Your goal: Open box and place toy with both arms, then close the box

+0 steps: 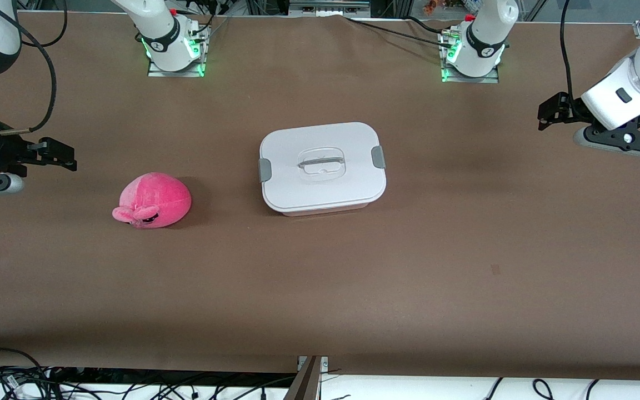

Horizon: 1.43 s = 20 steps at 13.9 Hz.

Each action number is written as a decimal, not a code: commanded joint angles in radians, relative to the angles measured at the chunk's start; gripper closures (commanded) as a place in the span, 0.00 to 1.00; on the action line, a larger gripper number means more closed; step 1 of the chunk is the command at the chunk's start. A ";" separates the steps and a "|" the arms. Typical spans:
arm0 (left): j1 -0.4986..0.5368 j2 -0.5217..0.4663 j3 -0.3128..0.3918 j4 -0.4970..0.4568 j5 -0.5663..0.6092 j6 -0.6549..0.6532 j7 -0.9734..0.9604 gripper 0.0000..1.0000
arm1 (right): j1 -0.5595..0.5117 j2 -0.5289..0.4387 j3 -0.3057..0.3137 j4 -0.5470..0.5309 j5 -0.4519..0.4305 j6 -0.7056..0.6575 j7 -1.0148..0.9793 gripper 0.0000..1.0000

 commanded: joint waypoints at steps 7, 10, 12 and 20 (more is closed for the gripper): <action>0.003 0.044 0.000 0.034 -0.045 -0.082 0.010 0.00 | -0.004 0.015 0.001 0.027 -0.007 -0.010 -0.013 0.00; -0.038 0.048 -0.017 0.034 -0.052 -0.085 0.013 0.00 | -0.002 0.017 0.001 0.024 -0.005 -0.016 0.002 0.00; -0.113 0.070 -0.034 0.035 -0.065 -0.085 0.017 0.00 | -0.002 0.022 0.002 0.018 0.004 -0.016 0.001 0.00; -0.431 0.245 -0.038 0.126 -0.145 0.104 0.176 0.00 | -0.001 0.172 0.002 -0.061 0.056 -0.044 0.004 0.00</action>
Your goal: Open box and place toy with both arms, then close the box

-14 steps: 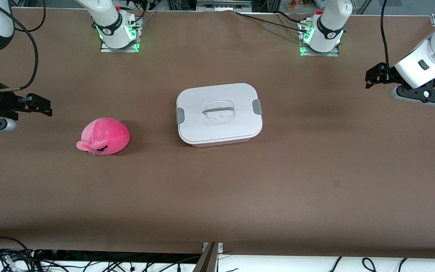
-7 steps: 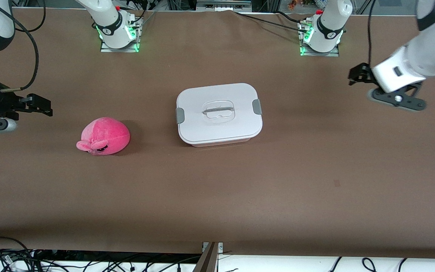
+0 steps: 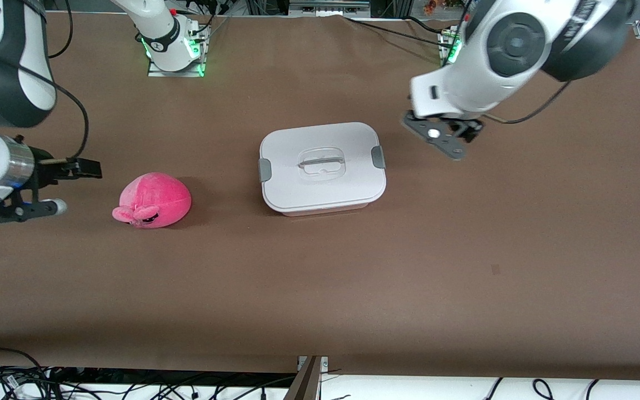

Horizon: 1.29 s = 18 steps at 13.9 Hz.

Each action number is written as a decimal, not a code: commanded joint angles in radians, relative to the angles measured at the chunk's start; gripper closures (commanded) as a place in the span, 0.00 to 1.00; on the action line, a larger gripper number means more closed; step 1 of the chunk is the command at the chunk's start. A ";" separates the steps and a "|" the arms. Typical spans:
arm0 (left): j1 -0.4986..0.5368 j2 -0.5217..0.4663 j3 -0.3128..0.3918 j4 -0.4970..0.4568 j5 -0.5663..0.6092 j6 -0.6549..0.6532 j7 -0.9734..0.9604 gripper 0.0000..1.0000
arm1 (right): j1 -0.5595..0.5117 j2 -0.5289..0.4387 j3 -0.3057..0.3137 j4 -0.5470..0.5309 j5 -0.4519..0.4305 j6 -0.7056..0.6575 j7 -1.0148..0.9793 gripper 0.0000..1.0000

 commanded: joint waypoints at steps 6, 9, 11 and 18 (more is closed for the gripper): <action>-0.201 0.210 0.008 0.027 -0.015 0.385 0.403 0.00 | 0.007 -0.068 0.006 -0.383 0.033 0.295 0.007 0.00; -0.247 0.251 0.010 0.008 -0.005 0.488 0.408 0.00 | 0.010 -0.074 0.009 -0.487 0.032 0.422 0.007 0.00; -0.247 0.276 0.010 0.007 -0.005 0.513 0.408 0.00 | 0.012 -0.074 0.011 -0.547 0.032 0.514 0.007 0.00; -0.282 0.313 0.011 0.004 0.004 0.530 0.405 0.83 | 0.039 -0.060 0.011 -0.549 0.033 0.599 0.007 0.25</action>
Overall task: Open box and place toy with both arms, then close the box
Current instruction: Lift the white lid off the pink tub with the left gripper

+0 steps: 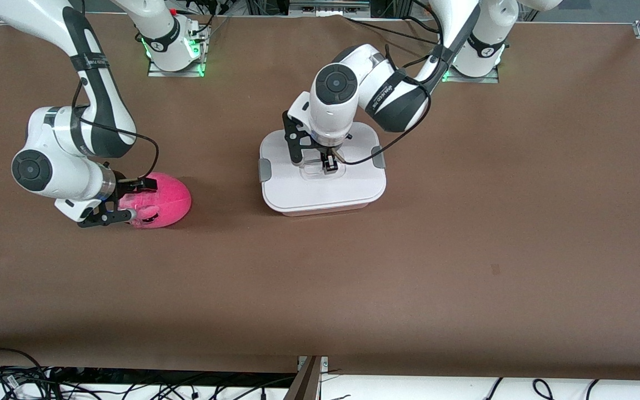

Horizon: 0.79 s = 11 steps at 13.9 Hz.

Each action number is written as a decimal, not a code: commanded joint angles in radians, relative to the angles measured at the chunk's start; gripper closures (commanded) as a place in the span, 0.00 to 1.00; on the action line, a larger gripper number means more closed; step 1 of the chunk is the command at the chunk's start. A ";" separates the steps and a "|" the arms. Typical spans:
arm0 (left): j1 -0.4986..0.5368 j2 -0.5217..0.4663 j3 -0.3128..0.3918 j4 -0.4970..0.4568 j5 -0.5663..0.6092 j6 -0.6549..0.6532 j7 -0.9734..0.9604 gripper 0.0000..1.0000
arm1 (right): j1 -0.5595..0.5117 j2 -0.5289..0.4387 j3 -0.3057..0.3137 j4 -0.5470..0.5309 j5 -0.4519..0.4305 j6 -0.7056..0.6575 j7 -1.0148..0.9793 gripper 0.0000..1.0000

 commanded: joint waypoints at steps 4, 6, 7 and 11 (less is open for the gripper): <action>-0.006 -0.008 0.010 0.000 0.006 0.014 0.019 1.00 | 0.024 -0.007 -0.002 -0.017 0.009 0.048 0.006 0.84; -0.007 -0.025 0.010 0.000 0.005 -0.003 0.021 1.00 | 0.024 -0.004 -0.002 -0.017 0.009 0.061 0.006 1.00; -0.006 -0.039 0.009 0.003 0.005 -0.010 0.021 1.00 | 0.025 -0.004 0.000 -0.017 0.013 0.062 0.006 1.00; -0.001 -0.137 0.007 0.017 -0.014 -0.151 0.018 1.00 | 0.036 -0.004 0.000 0.005 0.021 0.048 0.009 1.00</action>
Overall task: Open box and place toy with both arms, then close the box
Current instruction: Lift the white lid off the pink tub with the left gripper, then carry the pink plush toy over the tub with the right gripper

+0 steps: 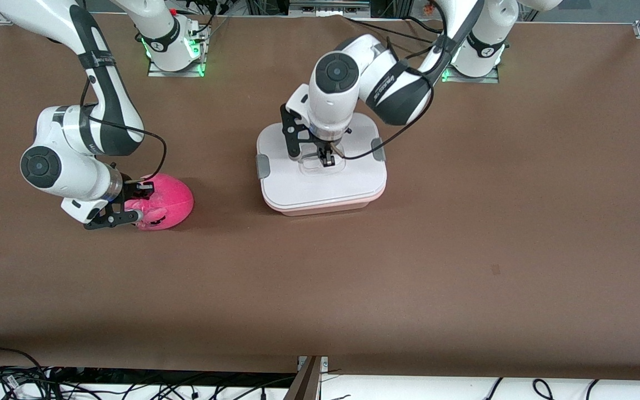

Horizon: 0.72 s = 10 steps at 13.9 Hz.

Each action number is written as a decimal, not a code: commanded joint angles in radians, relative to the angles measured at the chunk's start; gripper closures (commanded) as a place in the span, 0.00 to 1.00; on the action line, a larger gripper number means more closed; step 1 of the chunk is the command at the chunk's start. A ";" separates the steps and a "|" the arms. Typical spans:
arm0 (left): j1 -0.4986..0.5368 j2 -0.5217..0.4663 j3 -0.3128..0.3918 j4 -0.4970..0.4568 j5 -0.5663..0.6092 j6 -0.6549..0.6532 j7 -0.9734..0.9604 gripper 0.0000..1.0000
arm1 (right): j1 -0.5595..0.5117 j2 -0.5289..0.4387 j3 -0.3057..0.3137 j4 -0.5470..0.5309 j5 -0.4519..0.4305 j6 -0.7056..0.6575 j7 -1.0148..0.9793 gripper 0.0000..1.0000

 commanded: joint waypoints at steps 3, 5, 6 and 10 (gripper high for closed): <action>0.065 -0.172 0.006 -0.004 -0.017 -0.239 0.016 1.00 | 0.012 -0.022 0.006 0.070 0.023 -0.095 -0.020 1.00; 0.135 -0.202 0.006 0.003 -0.020 -0.323 0.057 1.00 | 0.013 -0.028 0.029 0.179 0.022 -0.247 -0.096 1.00; 0.175 -0.201 0.007 0.022 -0.027 -0.366 0.125 1.00 | 0.013 -0.028 0.048 0.231 0.022 -0.319 -0.146 1.00; 0.377 -0.201 0.013 0.029 -0.021 -0.538 0.434 1.00 | 0.013 -0.028 0.211 0.388 0.014 -0.481 -0.199 1.00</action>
